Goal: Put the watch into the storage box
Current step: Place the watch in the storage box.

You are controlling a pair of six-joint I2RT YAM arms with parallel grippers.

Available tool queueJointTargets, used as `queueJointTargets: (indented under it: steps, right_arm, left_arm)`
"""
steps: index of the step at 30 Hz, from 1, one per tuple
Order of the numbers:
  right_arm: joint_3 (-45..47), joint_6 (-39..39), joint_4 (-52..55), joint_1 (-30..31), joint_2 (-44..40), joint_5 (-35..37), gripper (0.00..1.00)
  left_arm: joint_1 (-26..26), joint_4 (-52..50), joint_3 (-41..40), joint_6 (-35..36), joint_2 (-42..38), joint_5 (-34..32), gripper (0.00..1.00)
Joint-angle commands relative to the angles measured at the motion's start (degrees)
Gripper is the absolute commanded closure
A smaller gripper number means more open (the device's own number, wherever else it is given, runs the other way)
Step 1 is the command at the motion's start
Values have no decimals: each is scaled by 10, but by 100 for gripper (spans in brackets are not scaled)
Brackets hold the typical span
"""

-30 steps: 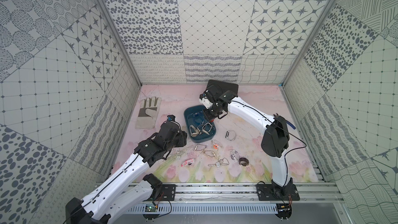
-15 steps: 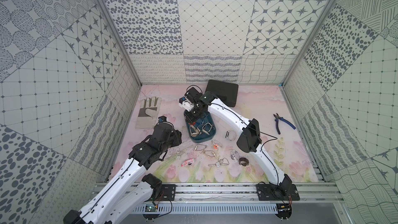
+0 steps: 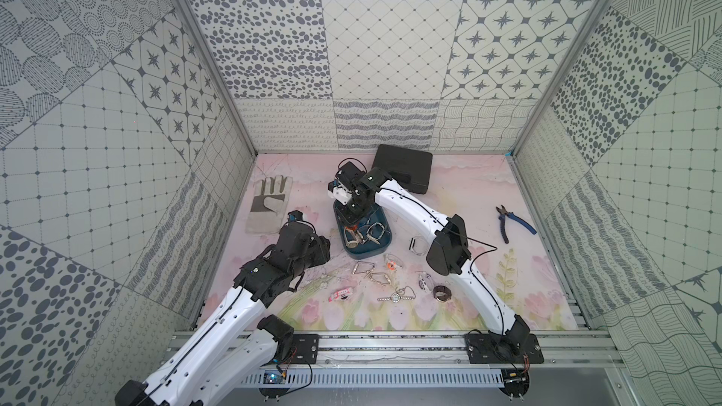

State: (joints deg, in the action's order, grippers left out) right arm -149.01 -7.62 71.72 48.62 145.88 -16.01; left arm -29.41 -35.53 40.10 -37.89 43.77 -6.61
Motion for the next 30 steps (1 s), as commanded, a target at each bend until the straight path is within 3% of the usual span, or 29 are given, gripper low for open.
queueJointTargets:
  steps: [1, 30]
  right_arm:
    - [-10, -26, -21, -5, 27, 4, 96]
    - [-39, -87, -51, -15, 79, -27, 89]
  left_arm:
    - [2, 3, 3, 3, -3, 6, 40]
    - [2, 11, -1, 8, -3, 12, 41]
